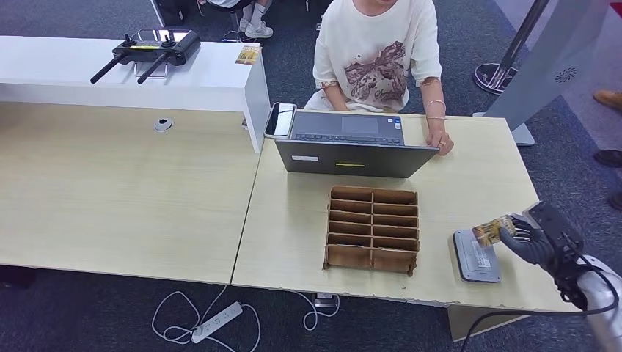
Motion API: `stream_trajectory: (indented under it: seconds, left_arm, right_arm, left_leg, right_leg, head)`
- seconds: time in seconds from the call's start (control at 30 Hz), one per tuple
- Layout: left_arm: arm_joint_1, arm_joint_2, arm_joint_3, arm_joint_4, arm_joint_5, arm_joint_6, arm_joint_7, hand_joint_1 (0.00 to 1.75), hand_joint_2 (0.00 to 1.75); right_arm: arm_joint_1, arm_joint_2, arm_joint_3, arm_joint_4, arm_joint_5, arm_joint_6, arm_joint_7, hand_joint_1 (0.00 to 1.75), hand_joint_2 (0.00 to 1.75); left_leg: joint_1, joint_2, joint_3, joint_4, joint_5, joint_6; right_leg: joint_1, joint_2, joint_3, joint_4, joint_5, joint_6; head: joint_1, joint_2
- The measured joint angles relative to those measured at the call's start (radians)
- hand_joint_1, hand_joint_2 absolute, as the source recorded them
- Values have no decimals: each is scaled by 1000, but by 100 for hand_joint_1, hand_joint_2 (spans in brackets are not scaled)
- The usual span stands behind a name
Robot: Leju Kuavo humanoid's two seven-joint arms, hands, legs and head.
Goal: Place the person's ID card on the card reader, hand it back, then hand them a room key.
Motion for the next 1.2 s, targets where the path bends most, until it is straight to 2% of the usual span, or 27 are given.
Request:
stream_trajectory:
  seconds: [0.4, 0.73, 0.87, 1.03, 1.2]
  left_arm:
    - [-1, -8, 0, 0, 0, 11, -3, 0, 175]
    - [-3, -15, 2, 0, 2, 17, -5, 0, 175]
    - [-4, -18, 4, 0, 2, 20, -6, 0, 175]
    - [-6, -22, 6, 0, 3, 22, -6, 0, 175]
    - [-7, -24, 6, 0, 2, 22, -6, 0, 175]
  right_arm:
    - [-2, 25, -52, -39, -56, -98, -40, 175, 175]
    - [0, 80, -94, -160, -17, -295, -89, 175, 175]
    - [0, 96, -99, -218, 68, -435, -97, 175, 175]
    - [-6, 114, -97, -277, 309, -683, -53, 175, 175]
    - [-24, 127, -90, -309, 492, -816, -11, 175, 175]
  left_leg:
    - [0, 0, 0, 0, 0, 0]
    - [0, 0, 0, 0, 0, 0]
    - [0, 0, 0, 0, 0, 0]
    - [0, 0, 0, 0, 0, 0]
    - [0, 0, 0, 0, 0, 0]
  right_leg:
    - [0, 0, 0, 0, 0, 0]
    - [0, 0, 0, 0, 0, 0]
    - [0, 0, 0, 0, 0, 0]
    - [0, 0, 0, 1, 0, 0]
    - [0, 0, 0, 1, 0, 0]
  head:
    - [0, 0]
    - [0, 0]
    - [0, 0]
    - [0, 0]
    - [0, 0]
